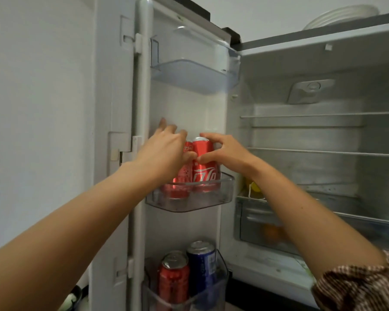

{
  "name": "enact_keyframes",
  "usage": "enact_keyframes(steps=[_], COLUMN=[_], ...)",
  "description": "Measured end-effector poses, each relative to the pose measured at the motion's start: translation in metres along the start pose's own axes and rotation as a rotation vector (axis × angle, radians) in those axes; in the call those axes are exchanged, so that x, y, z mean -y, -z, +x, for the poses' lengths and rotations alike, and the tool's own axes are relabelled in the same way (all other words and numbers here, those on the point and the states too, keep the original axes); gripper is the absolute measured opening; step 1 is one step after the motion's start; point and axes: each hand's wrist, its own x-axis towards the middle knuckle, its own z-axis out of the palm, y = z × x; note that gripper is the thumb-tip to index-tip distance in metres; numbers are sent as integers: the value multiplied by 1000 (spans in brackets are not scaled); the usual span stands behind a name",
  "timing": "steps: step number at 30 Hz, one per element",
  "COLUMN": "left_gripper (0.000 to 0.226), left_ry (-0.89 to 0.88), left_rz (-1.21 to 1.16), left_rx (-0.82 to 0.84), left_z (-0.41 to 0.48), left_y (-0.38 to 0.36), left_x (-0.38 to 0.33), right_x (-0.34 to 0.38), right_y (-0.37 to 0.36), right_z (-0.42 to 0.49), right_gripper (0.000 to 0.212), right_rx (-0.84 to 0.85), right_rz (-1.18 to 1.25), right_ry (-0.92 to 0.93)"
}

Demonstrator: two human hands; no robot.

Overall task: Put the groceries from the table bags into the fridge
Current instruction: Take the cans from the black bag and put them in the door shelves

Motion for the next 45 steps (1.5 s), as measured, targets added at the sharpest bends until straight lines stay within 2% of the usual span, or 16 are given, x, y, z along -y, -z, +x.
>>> enact_keyframes(steps=[2, 6, 13, 21, 24, 29, 32, 35, 39, 45], left_gripper=[58, 62, 50, 44, 43, 41, 36, 30, 28, 32], left_ry=[10, -22, -113, -176, -172, -169, -172, -182, -118, 21], left_rz=[13, 16, -50, -129, -141, -171, -192, -164, -145, -73], left_rx=[-2, 5, -85, -194, -192, -226, -301, -394, -487, -443], left_z=[0, -4, -15, -26, -28, -32, -35, -40, -55, -111], left_y=[-2, -5, -3, 2, 2, 3, 6, 14, 29, 56], left_x=[1, 3, 11, 12, 14, 21, 29, 40, 65, 135], right_x=[-3, -5, -8, -1, 2, 11, 21, 38, 71, 126], right_y=[-6, -10, -10, -13, -15, -18, -21, -30, -59, -148], right_z=[1, -1, -5, -16, -20, -21, -21, -23, -28, -35], right_gripper=[74, 59, 41, 35, 40, 36, 35, 33, 31, 25], right_rx=[-68, -228, -308, -324, -345, -368, -440, -510, -521, -478], right_rz=[-44, 34, 127, 198, 227, 134, 1, -126, -229, -290], right_ry=[41, 68, 68, 97, 98, 92, 108, 185, 337, 566])
